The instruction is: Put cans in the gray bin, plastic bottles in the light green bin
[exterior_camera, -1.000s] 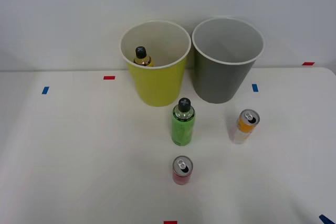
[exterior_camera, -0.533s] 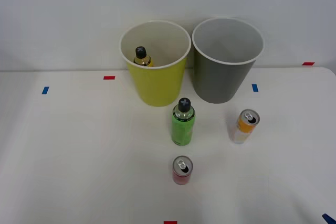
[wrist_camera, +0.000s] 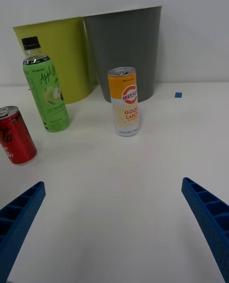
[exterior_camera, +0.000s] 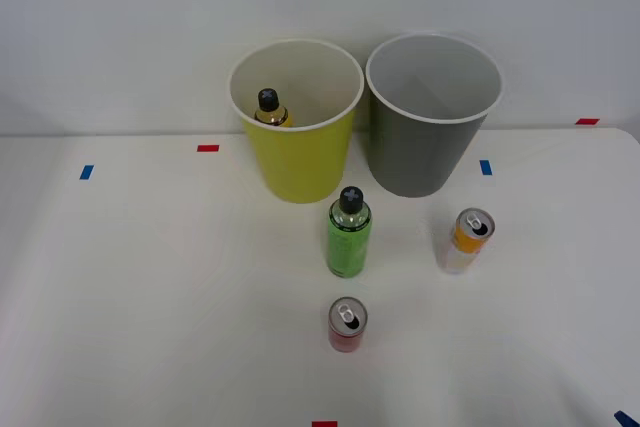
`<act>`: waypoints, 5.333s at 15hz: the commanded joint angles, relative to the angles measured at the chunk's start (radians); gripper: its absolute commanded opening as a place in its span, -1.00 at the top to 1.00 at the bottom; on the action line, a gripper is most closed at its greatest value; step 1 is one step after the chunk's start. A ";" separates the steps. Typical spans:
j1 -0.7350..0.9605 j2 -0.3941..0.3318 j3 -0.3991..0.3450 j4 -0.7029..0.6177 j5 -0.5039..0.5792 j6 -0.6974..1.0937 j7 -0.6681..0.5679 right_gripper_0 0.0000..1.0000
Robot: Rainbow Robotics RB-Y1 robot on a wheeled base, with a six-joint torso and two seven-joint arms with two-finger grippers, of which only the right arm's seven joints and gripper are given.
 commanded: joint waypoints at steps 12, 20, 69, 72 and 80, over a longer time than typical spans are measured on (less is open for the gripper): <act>0.008 -0.001 0.018 0.000 -0.007 -0.008 0.123 -1.00; 0.010 -0.001 0.018 0.000 -0.009 -0.008 0.128 -1.00; 0.010 -0.001 0.018 0.000 -0.009 -0.008 0.128 -1.00; 0.010 -0.001 0.018 0.000 -0.009 -0.008 0.128 -1.00; 0.010 -0.001 0.018 0.000 -0.009 -0.008 0.128 -1.00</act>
